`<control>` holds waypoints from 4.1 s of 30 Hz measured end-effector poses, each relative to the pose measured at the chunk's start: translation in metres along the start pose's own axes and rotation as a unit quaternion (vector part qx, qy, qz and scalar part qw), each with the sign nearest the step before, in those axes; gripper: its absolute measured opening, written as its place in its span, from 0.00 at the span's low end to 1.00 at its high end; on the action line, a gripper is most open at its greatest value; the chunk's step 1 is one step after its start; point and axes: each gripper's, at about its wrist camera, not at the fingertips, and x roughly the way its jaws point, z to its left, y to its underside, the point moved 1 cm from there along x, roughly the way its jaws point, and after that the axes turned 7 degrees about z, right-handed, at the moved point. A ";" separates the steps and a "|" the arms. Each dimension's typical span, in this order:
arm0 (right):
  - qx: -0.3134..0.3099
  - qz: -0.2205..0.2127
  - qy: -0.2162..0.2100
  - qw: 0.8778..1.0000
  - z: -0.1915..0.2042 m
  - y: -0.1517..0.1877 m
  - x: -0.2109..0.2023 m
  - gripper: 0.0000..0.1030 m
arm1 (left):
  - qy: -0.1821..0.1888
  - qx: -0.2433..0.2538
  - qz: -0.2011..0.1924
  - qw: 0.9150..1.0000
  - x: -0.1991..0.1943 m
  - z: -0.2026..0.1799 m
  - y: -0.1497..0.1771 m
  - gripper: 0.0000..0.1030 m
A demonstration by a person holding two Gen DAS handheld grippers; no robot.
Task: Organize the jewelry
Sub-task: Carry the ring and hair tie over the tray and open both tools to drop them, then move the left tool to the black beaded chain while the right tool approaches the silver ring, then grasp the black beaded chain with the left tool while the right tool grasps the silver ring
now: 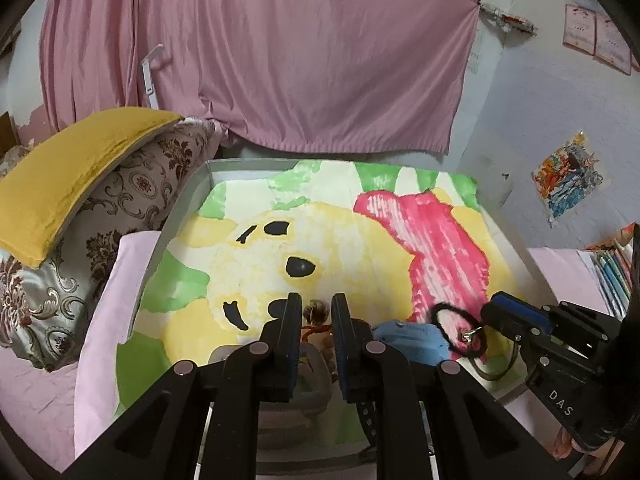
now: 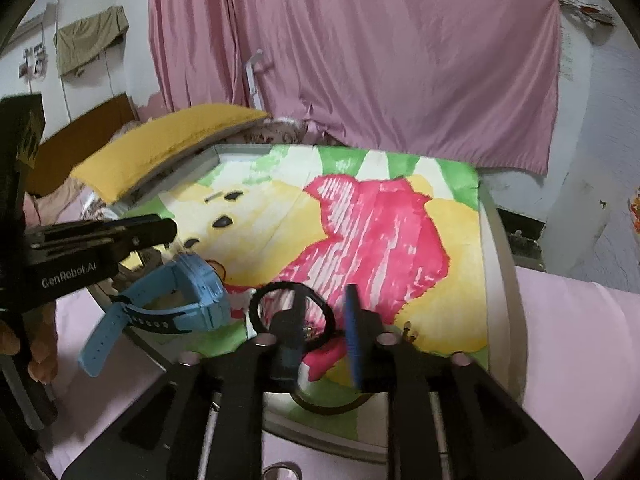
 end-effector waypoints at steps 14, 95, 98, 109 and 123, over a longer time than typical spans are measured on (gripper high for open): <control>0.058 -0.135 0.006 0.989 -0.007 0.027 -0.073 0.70 | 0.011 -0.011 -0.124 0.992 -0.062 -0.002 0.022 0.83; -0.096 0.091 -0.051 0.990 0.000 0.081 -0.031 0.04 | 0.095 0.145 0.062 0.983 -0.011 -0.080 0.089 0.14; -0.092 0.091 -0.052 0.990 -0.001 0.081 -0.030 0.04 | 0.084 0.155 0.062 0.982 -0.012 -0.086 0.092 0.14; -0.085 0.092 -0.061 0.990 -0.002 0.078 -0.026 0.22 | 0.078 0.132 0.067 0.986 -0.015 -0.084 0.096 0.14; -0.113 0.091 -0.048 0.988 0.008 0.070 -0.018 0.18 | 0.073 0.134 0.070 0.986 -0.014 -0.084 0.097 0.14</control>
